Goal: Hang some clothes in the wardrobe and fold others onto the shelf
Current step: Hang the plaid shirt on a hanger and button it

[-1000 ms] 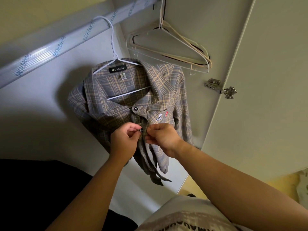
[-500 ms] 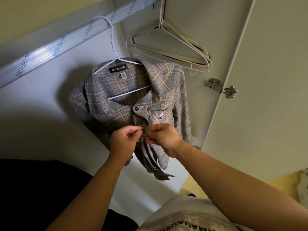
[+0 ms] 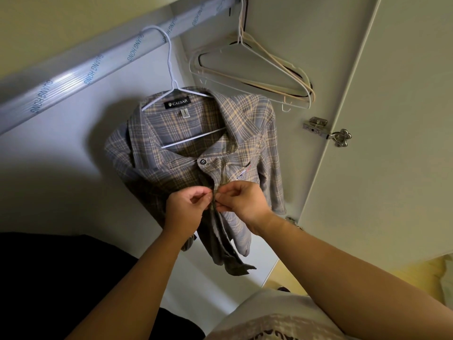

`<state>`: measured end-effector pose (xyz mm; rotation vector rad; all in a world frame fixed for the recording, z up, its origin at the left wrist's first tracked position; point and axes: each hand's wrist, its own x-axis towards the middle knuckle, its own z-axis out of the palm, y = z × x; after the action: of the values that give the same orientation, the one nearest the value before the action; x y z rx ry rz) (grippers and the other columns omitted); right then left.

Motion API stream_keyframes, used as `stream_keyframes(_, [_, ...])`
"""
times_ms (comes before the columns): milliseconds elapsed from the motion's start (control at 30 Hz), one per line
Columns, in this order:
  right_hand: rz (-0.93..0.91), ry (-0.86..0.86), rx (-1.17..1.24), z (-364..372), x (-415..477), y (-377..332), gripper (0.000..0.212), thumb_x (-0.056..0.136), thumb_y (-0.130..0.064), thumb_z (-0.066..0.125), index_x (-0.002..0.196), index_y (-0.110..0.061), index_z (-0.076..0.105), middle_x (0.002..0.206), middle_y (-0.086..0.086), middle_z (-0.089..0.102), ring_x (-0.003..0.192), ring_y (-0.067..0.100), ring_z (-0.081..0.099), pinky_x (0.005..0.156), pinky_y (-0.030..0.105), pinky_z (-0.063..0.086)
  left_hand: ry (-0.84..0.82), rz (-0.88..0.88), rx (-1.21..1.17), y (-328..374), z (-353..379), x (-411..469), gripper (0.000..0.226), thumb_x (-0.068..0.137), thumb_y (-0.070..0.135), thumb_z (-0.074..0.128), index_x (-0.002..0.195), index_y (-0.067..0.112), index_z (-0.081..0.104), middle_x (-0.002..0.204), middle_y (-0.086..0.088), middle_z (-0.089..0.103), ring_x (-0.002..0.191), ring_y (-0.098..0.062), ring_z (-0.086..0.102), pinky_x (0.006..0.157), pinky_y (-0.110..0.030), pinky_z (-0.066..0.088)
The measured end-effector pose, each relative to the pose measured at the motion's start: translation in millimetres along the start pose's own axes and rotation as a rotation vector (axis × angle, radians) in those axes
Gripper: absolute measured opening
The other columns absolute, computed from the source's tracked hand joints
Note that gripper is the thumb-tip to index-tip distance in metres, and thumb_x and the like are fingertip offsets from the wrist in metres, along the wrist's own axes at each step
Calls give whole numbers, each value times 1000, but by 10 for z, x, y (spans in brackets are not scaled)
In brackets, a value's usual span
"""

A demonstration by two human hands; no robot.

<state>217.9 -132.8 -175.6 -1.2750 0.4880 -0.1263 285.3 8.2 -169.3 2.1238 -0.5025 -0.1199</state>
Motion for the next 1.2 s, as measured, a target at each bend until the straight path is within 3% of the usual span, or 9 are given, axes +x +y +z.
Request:
stream_keyframes(100, [-47,18,-89,15,-6,18,6,85,4,73,89,3,69,73,15,70,67,26,68,75,41,62,-57,-54,-63,19,-62,13,12,88,3,71,99,7,75,77,7,72,67,-1,69,64,-11,53])
stream_keyframes(200, [-109,46,-232,58,6,55,5,84,-2,75,85,-5,71,74,14,72,66,25,70,75,45,62,-91,-124,-139,1,-87,20,12,88,1,70,98,7,74,73,8,73,68,-5,71,63,-12,53])
stream_keyframes(300, [-214,117,-470,95,27,68,8,83,-13,75,78,-18,70,72,1,72,68,17,70,71,30,59,-107,-241,-324,-6,-63,22,10,91,4,68,96,9,74,80,-1,77,81,-19,75,74,-24,58])
stream_keyframes(400, [-292,158,-604,107,7,62,4,84,-16,73,81,-18,73,72,-9,68,67,7,64,63,12,49,-40,-398,-519,60,6,-17,15,92,17,69,90,3,75,87,-13,77,84,-26,75,77,-35,60])
stream_keyframes(633, [-402,174,-656,112,-8,124,3,83,-14,74,82,-13,72,73,-3,68,67,9,62,60,12,47,-26,-620,-617,164,83,29,14,94,14,66,96,1,71,88,-14,77,79,-22,76,66,-28,59])
stream_keyframes(800, [-443,155,-679,118,52,155,6,82,-16,77,84,-12,73,77,-2,70,70,10,62,63,15,48,-46,-690,-662,103,45,98,21,96,7,62,115,0,64,92,-15,76,84,-24,76,71,-32,58])
stream_keyframes(967, [-542,181,-737,141,58,243,8,80,-13,79,82,-10,71,77,1,67,70,12,56,62,12,39,-96,-791,-769,72,52,130,27,99,4,55,125,-3,58,104,-19,73,87,-24,74,68,-31,56])
stream_keyframes(1067, [-571,195,-719,144,53,268,9,79,-14,80,80,-12,72,78,2,66,70,12,55,64,10,39,-136,-824,-786,108,33,156,28,102,4,49,128,-3,55,104,-18,70,89,-22,69,75,-32,52])
stream_keyframes(1200, [-451,176,-592,149,43,215,7,81,-18,79,79,-17,72,77,-3,66,68,6,56,62,8,42,-143,-825,-807,132,33,156,26,103,4,45,127,-1,55,98,-14,68,87,-20,66,82,-33,49])
